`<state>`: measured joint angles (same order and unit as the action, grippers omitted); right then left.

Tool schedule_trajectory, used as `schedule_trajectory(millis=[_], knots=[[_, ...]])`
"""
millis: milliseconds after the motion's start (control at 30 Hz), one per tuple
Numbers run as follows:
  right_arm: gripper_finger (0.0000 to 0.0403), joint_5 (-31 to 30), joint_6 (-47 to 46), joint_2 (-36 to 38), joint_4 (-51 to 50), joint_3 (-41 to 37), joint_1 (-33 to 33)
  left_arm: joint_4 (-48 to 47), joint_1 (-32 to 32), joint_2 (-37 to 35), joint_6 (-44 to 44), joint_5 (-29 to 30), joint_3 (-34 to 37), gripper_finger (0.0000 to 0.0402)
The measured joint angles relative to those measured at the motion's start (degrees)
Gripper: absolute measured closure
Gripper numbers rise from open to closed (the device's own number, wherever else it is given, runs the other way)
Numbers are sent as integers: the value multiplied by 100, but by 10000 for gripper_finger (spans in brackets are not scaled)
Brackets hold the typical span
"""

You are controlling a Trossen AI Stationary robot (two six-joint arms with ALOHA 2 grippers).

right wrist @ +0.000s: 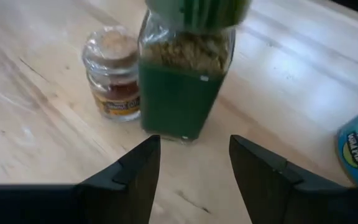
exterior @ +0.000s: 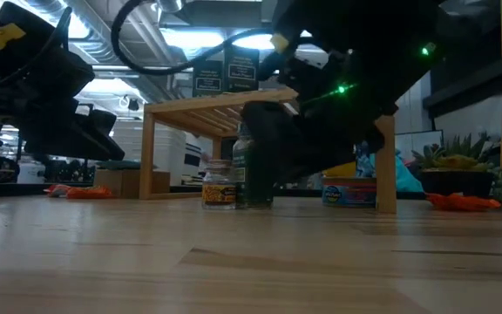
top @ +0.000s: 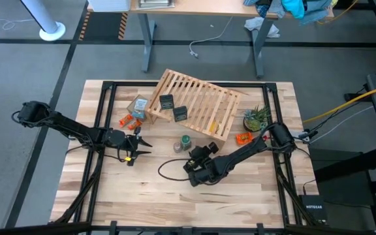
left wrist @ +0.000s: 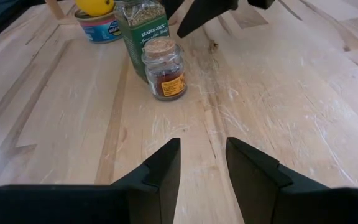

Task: Shelf spices
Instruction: Put the green seasoning bottle on the shelf

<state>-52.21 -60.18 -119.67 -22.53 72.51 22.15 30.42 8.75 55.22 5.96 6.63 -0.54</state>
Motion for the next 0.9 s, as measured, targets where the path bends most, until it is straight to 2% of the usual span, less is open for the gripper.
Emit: schedule_trajectory(millis=[100,167,400,500,900], knots=[[195,-15,109,30,20,100,-2,1,0,0,0,0,0,279],[174,-29,341,59,-2,145,0,-5,0,0,0,0,0,279],[52,-225,391,65,-17,175,-9,-1,0,0,0,0,0,279],[12,-222,390,65,39,175,-53,1,0,0,0,-2,0,279],[30,-377,863,65,508,175,-321,-235,0,0,0,-2,0,279]])
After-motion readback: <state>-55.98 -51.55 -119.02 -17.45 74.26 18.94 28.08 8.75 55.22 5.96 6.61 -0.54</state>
